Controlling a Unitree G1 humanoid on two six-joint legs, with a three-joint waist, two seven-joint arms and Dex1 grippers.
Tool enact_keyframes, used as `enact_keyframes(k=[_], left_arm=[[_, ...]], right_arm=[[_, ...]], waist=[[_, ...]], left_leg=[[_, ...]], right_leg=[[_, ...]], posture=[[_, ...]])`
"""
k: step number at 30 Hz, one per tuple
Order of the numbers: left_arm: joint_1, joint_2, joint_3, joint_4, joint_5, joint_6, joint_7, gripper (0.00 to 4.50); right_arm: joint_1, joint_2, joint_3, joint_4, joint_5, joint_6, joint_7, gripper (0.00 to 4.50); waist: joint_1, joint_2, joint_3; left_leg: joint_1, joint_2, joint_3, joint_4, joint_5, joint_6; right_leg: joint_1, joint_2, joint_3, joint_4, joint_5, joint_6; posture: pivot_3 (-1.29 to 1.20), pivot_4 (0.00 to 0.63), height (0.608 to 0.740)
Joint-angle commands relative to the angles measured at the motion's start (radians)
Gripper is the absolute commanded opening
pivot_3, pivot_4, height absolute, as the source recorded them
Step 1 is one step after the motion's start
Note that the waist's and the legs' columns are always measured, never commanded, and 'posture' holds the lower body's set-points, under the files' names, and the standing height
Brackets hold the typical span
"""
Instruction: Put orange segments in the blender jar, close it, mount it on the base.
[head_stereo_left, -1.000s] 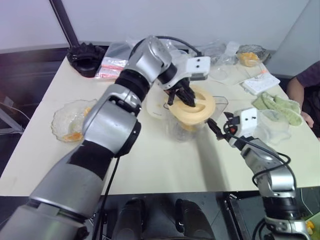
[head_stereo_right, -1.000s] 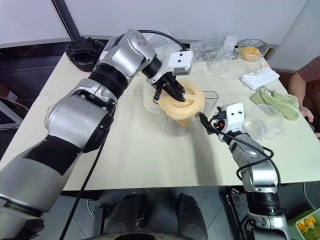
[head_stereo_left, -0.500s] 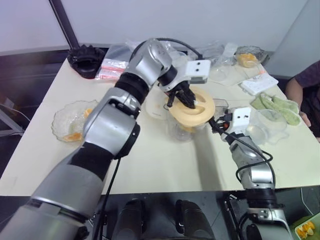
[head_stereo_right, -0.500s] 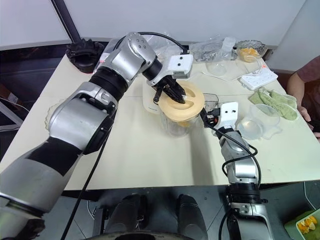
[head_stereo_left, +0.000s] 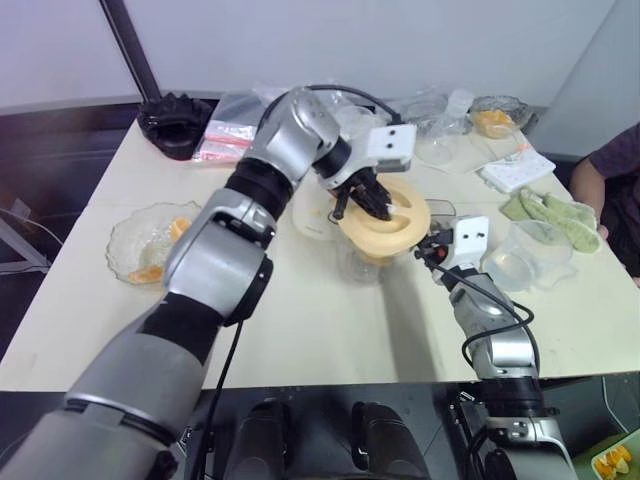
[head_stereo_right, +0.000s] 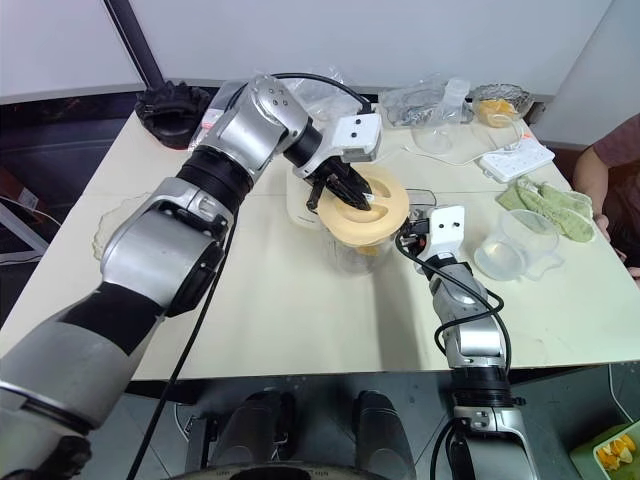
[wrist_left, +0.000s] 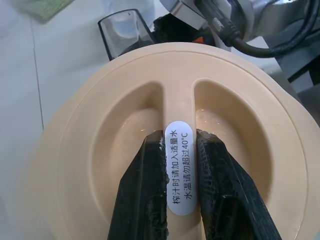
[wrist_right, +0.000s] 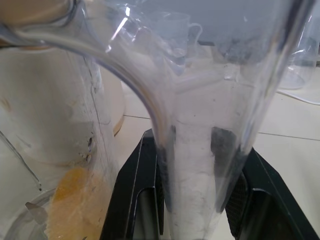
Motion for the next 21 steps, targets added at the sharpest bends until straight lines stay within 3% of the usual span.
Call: enact_keyframes(k=[1,13,21], left_arm=[[0.071,-0.037,-0.033,0.043,0.024,0.110,0.091,0.26],[0.123,-0.056,-0.040,-0.073,0.026,0.461,0.282,0.26],[0.181,-0.025,-0.067,-0.198,0.006,0.473,0.249,0.26]], right_arm=[[-0.017,-0.003,-0.019,-0.043,0.003,0.000,-0.002,0.92],[-0.042,0.002,-0.017,-0.011,-0.004,-0.005,0.007,0.92],[-0.055,-0.003,-0.022,0.023,-0.007,-0.022,0.018,0.92]], waist=[[0.001,0.000,-0.002],[0.001,0.004,-0.008],[-0.004,0.009,-0.013]], left_leg=[[0.000,0.000,0.000,0.000,0.000,0.000],[0.001,-0.001,-0.003,0.000,0.000,0.000],[0.002,0.001,-0.004,-0.002,0.000,0.000]], right_leg=[[0.000,0.000,0.000,0.000,0.000,0.000],[0.002,-0.001,0.000,-0.001,-0.001,0.001],[0.005,-0.001,0.000,-0.008,0.000,0.001]], posture=[[0.00,0.150,0.740],[0.00,0.150,0.740],[0.00,0.150,0.740]])
